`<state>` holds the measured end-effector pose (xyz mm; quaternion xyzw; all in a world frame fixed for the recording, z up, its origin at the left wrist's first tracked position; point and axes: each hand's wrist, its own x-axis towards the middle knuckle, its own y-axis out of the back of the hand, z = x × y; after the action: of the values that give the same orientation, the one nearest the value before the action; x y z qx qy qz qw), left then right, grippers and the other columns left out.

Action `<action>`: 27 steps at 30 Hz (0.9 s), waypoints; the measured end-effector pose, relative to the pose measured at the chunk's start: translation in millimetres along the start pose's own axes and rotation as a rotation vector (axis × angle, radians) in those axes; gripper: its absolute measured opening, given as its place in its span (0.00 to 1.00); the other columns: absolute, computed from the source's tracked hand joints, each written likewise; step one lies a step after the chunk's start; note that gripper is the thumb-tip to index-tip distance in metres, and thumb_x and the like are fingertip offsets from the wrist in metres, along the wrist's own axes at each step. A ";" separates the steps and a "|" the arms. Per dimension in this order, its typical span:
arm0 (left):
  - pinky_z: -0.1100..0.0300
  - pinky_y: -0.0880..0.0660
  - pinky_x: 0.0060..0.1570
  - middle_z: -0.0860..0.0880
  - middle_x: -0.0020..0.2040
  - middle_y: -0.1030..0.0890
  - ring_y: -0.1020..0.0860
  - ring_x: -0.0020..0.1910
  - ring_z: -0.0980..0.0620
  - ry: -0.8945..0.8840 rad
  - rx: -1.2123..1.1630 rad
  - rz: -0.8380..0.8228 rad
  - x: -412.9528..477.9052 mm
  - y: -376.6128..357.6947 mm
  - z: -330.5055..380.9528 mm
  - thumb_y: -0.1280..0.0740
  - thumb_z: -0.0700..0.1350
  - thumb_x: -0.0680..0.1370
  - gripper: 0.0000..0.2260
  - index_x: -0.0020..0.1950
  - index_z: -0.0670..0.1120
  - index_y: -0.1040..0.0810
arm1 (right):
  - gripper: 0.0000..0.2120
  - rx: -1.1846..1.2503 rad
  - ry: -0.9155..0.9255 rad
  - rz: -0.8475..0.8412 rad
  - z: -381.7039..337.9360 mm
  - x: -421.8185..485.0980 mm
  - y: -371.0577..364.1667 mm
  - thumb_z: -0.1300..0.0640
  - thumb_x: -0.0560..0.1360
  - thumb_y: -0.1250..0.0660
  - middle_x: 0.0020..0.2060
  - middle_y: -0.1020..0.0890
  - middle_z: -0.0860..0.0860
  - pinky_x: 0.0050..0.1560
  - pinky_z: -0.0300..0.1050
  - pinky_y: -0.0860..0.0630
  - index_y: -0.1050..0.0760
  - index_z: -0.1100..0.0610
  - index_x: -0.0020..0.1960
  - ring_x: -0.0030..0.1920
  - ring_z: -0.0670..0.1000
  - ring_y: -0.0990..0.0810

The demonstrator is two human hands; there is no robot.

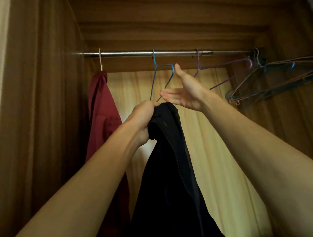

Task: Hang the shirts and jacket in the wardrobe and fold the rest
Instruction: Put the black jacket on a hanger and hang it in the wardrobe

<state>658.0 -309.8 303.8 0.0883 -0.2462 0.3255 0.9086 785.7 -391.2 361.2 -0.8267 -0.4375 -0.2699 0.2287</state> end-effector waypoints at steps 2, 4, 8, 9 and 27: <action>0.64 0.30 0.26 0.49 0.28 0.22 0.24 0.22 0.52 0.009 0.014 -0.006 -0.7 -0.5 -1.6 0.39 0.42 0.80 0.10 0.41 0.45 0.23 | 0.32 -0.057 0.019 -0.025 -5.9 11.9 -6.8 0.35 0.80 0.43 0.54 0.18 0.62 0.47 0.46 0.16 0.38 0.52 0.77 0.49 0.55 0.15; 0.62 0.29 0.29 0.49 0.29 0.21 0.24 0.24 0.52 0.035 0.014 0.007 -2.3 0.1 -5.4 0.38 0.43 0.79 0.09 0.41 0.45 0.23 | 0.30 -0.108 0.025 -0.058 -13.5 20.2 -13.4 0.34 0.79 0.42 0.56 0.19 0.62 0.46 0.46 0.17 0.26 0.58 0.64 0.49 0.54 0.14; 0.60 0.28 0.32 0.48 0.31 0.21 0.24 0.28 0.49 0.082 0.023 0.074 -8.1 7.6 -15.0 0.37 0.44 0.78 0.08 0.41 0.45 0.22 | 0.23 -0.074 0.077 0.072 -19.8 35.0 -21.5 0.37 0.78 0.38 0.49 0.20 0.59 0.51 0.52 0.16 0.28 0.58 0.44 0.44 0.54 0.16; 0.59 0.27 0.34 0.48 0.31 0.21 0.23 0.29 0.49 0.088 0.021 0.093 -9.7 9.7 -17.4 0.36 0.44 0.78 0.08 0.41 0.44 0.22 | 0.21 -0.037 0.111 0.121 -19.6 37.7 -21.1 0.40 0.80 0.38 0.45 0.23 0.57 0.52 0.53 0.17 0.28 0.59 0.44 0.42 0.53 0.17; 0.66 0.28 0.25 0.51 0.24 0.21 0.23 0.20 0.55 0.151 -0.220 0.098 -69.4 17.8 -50.4 0.36 0.44 0.79 0.11 0.37 0.45 0.23 | 0.27 0.277 0.149 0.277 -11.7 -40.2 -16.3 0.35 0.81 0.49 0.33 0.27 0.54 0.49 0.55 0.17 0.36 0.57 0.38 0.32 0.56 0.15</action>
<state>620.2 -318.0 225.3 -0.0490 -0.2153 0.3464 0.9117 750.1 -414.2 346.3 -0.8173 -0.3345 -0.2335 0.4069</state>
